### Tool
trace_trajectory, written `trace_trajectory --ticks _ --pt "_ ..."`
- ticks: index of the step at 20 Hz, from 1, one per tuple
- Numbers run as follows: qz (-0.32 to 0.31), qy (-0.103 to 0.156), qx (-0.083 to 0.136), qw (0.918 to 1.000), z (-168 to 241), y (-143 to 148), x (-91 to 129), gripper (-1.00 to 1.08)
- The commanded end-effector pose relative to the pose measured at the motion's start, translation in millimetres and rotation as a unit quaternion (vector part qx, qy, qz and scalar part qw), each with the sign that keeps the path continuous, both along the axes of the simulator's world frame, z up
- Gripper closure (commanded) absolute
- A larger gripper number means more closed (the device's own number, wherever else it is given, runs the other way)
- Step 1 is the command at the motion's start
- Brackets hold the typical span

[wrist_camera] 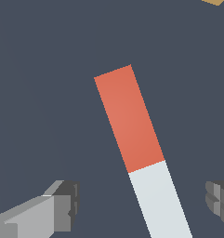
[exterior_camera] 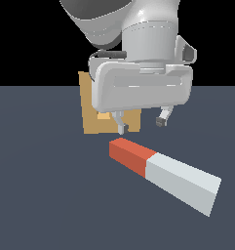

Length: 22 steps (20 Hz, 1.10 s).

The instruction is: Insert the peg into the horizontal hole in a box.

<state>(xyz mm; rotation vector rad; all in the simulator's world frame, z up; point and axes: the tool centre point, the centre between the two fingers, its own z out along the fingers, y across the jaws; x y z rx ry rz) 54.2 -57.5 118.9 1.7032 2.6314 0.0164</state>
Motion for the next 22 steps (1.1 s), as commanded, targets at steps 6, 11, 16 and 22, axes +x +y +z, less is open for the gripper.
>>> trace_trajectory --ticks 6,11,16,22 --pt "0.087 0.003 -0.001 0.9962 -23 -22 27 -0.92" --pt "0.129 0.004 -0.002 0.9916 -35 -30 42 -0.92" --pt "0.157 0.005 -0.003 0.9876 -42 -34 53 -0.92" --pt "0.172 0.005 -0.003 0.985 -46 -36 59 -0.92"
